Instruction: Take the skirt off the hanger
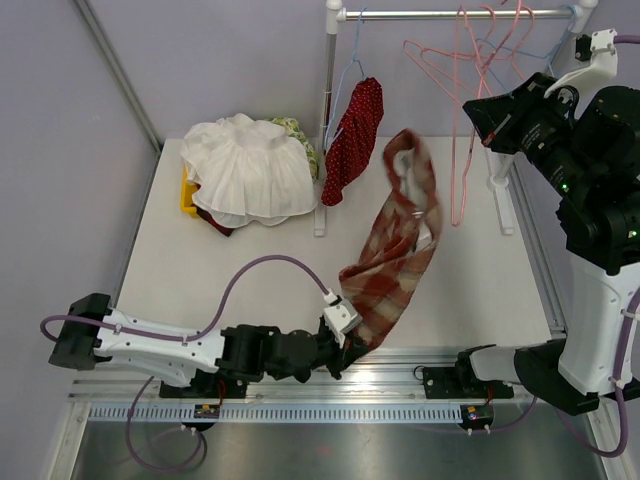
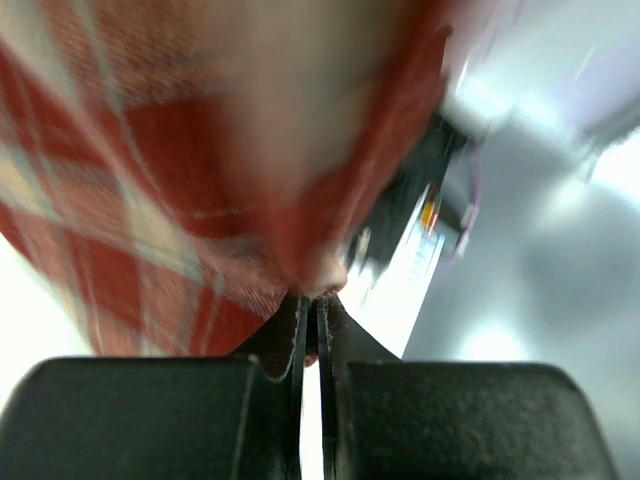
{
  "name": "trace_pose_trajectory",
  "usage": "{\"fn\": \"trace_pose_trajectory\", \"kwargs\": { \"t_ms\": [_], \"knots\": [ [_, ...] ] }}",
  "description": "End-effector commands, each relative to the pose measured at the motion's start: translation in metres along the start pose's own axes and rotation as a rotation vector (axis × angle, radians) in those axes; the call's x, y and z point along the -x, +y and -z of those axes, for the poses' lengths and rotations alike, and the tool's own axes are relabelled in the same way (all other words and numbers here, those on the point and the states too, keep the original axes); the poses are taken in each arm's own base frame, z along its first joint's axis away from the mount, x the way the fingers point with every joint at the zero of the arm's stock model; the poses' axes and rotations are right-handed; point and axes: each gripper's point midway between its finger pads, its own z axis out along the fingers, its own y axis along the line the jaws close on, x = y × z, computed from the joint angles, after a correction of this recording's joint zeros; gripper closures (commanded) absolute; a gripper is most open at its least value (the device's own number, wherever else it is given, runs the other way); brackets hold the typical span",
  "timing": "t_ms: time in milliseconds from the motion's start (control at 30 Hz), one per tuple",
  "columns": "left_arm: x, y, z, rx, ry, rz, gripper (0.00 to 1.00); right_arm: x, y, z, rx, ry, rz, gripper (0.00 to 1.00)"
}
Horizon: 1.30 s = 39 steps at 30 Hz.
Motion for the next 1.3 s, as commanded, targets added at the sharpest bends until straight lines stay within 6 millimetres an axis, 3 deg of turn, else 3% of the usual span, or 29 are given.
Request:
{"fn": "trace_pose_trajectory", "kwargs": {
  "t_ms": [0, 100, 267, 400, 467, 500, 567, 600, 700, 867, 933, 1033, 1067, 1133, 1167, 1233, 1267],
  "knots": [
    [-0.027, 0.015, 0.004, 0.100, 0.077, 0.009, 1.00, 0.054, 0.010, -0.002, 0.022, -0.215, 0.050, 1.00],
    [-0.033, 0.013, -0.001, 0.106, 0.096, -0.002, 1.00, 0.052, 0.007, -0.018, 0.012, -0.200, 0.058, 1.00],
    [-0.017, 0.007, -0.003, 0.119, 0.077, -0.026, 1.00, 0.041, 0.001, -0.040, 0.005, -0.157, 0.037, 1.00],
    [0.000, 0.009, 0.002, 0.135, 0.041, -0.047, 1.00, 0.011, -0.008, -0.052, -0.005, -0.072, -0.028, 1.00],
    [0.005, 0.010, 0.006, 0.140, 0.028, -0.059, 1.00, 0.002, -0.006, -0.044, 0.006, -0.055, -0.062, 1.00],
    [0.007, 0.011, 0.007, 0.143, 0.025, -0.068, 1.00, -0.016, -0.014, -0.050, -0.011, -0.010, -0.079, 1.00],
    [0.007, 0.013, 0.008, 0.149, 0.024, -0.072, 1.00, -0.020, -0.010, -0.039, 0.009, -0.012, -0.107, 1.00],
    [0.006, 0.015, 0.009, 0.150, 0.025, -0.073, 1.00, -0.032, -0.014, -0.042, 0.008, 0.015, -0.119, 1.00],
    [0.002, 0.016, 0.009, 0.151, 0.027, -0.074, 1.00, -0.044, -0.014, -0.036, 0.019, 0.041, -0.140, 1.00],
    [0.001, 0.016, 0.006, 0.149, 0.027, -0.073, 1.00, -0.052, -0.021, -0.042, -0.003, 0.062, -0.122, 1.00],
    [0.003, 0.014, 0.005, 0.147, 0.022, -0.070, 1.00, -0.045, -0.022, -0.048, -0.006, 0.041, -0.099, 1.00],
    [0.006, 0.014, 0.006, 0.153, 0.017, -0.065, 1.00, -0.035, -0.025, -0.072, -0.014, 0.014, -0.068, 1.00],
    [0.009, 0.014, 0.007, 0.156, 0.009, -0.061, 1.00, -0.042, -0.032, -0.093, -0.032, 0.040, -0.060, 1.00],
    [0.009, 0.018, 0.011, 0.172, 0.016, -0.058, 1.00, -0.030, -0.033, -0.109, -0.039, 0.013, -0.032, 1.00],
    [0.012, 0.019, 0.015, 0.175, 0.011, -0.052, 1.00, -0.041, -0.043, -0.134, -0.063, 0.044, -0.026, 1.00],
    [0.011, 0.027, 0.021, 0.205, 0.021, -0.050, 1.00, -0.026, -0.044, -0.150, -0.069, 0.004, 0.005, 1.00],
    [0.011, 0.029, 0.025, 0.209, 0.021, -0.046, 1.00, -0.040, -0.055, -0.174, -0.092, 0.037, 0.009, 1.00]
  ]
}}
